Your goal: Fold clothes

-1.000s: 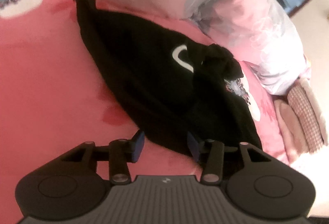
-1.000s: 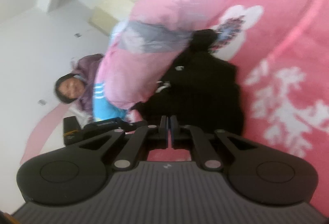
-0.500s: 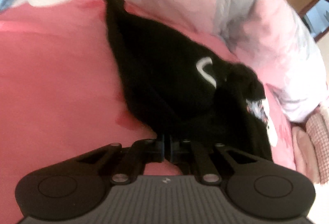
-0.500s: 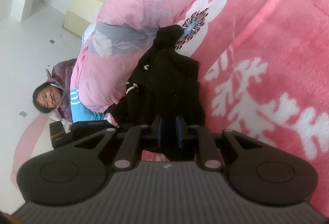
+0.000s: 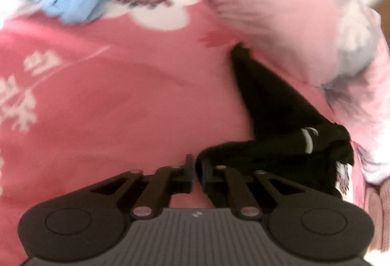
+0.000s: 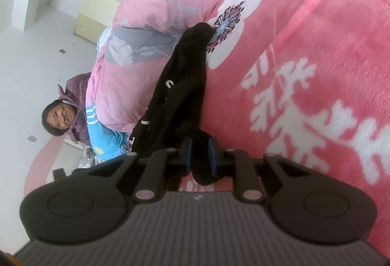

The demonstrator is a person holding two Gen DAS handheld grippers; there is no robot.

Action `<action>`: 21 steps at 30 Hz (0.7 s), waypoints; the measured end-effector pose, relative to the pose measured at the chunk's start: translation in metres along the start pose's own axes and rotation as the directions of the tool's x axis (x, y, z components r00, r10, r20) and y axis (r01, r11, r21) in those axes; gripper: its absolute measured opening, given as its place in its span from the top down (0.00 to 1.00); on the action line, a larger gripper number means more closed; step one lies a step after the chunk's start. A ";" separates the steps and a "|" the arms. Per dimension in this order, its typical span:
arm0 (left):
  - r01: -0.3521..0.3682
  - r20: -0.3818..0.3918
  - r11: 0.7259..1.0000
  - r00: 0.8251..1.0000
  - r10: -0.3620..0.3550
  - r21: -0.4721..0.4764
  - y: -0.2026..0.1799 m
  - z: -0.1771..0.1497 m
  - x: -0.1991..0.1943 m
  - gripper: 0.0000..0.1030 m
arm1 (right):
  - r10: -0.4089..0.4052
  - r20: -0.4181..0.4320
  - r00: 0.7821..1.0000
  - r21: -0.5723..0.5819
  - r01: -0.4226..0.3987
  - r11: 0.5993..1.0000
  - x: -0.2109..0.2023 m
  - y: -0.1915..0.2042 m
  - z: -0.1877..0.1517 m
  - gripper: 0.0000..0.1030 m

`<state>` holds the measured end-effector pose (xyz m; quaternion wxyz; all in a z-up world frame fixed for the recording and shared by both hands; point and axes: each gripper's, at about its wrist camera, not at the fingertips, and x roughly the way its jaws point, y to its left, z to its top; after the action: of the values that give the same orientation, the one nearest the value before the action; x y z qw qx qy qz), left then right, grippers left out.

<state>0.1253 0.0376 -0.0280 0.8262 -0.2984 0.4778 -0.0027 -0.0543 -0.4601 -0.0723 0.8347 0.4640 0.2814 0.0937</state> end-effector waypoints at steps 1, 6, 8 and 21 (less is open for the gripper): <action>0.011 0.000 1.000 1.000 -0.011 -0.007 0.005 -0.002 -0.001 0.84 | -0.005 -0.004 1.000 0.000 0.005 1.000 0.001 0.000 -0.001 0.86; 0.083 -0.006 0.990 0.997 -0.083 0.118 -0.005 -0.028 -0.026 0.44 | -0.019 -0.008 1.000 -0.001 0.019 1.000 0.002 0.000 -0.003 0.86; 0.137 -0.044 0.972 0.990 -0.131 0.190 -0.016 -0.042 -0.033 0.44 | -0.021 -0.009 1.000 0.000 0.021 1.000 0.002 0.000 -0.003 0.86; 0.295 -0.208 0.871 0.951 -0.228 0.393 -0.097 -0.150 0.011 0.80 | 0.099 0.048 0.994 -0.043 -0.097 0.994 -0.008 0.009 -0.002 0.85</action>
<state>0.0400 -0.1186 -0.0436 0.8230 -0.1748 0.4839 -0.2407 -0.0611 -0.4571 -0.0623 0.8452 0.4624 0.2352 0.1285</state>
